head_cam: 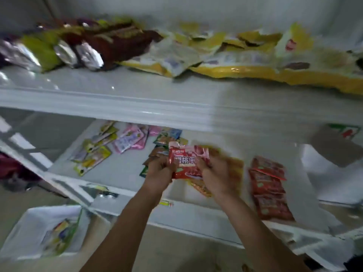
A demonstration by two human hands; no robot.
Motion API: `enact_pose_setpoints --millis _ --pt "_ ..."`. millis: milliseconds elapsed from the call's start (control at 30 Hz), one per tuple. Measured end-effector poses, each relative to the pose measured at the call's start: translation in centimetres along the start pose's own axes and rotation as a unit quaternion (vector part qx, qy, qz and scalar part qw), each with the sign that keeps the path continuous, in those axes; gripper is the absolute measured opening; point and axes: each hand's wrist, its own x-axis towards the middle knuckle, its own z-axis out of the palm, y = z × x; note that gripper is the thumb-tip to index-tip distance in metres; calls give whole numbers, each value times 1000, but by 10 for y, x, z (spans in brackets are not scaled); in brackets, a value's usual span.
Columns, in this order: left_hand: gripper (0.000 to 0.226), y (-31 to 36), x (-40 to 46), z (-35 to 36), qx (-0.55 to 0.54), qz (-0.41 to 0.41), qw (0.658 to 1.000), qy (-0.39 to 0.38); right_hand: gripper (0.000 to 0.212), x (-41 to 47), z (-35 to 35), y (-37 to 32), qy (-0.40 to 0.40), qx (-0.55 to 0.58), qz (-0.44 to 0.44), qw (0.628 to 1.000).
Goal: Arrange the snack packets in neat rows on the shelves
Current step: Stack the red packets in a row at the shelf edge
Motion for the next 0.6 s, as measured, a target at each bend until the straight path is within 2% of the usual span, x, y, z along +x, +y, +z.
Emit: enact_pose_setpoints --millis 133,233,300,533,600 --pt "25 -5 -50 -92 -19 3 996 90 19 -42 69 -50 -113 41 10 993" --pt "28 -19 -86 -158 -27 -18 985 171 19 -69 118 -79 -213 -10 -65 975" --pt "30 -31 -109 -195 -49 -38 975 215 26 -85 150 -95 -271 -49 -104 956" --pt "33 -60 -156 -298 -106 -61 930 347 41 -129 265 -152 -396 -88 -142 903" --pt "35 -69 -158 -319 -111 -64 923 362 33 -134 292 -162 -423 -101 -157 887"
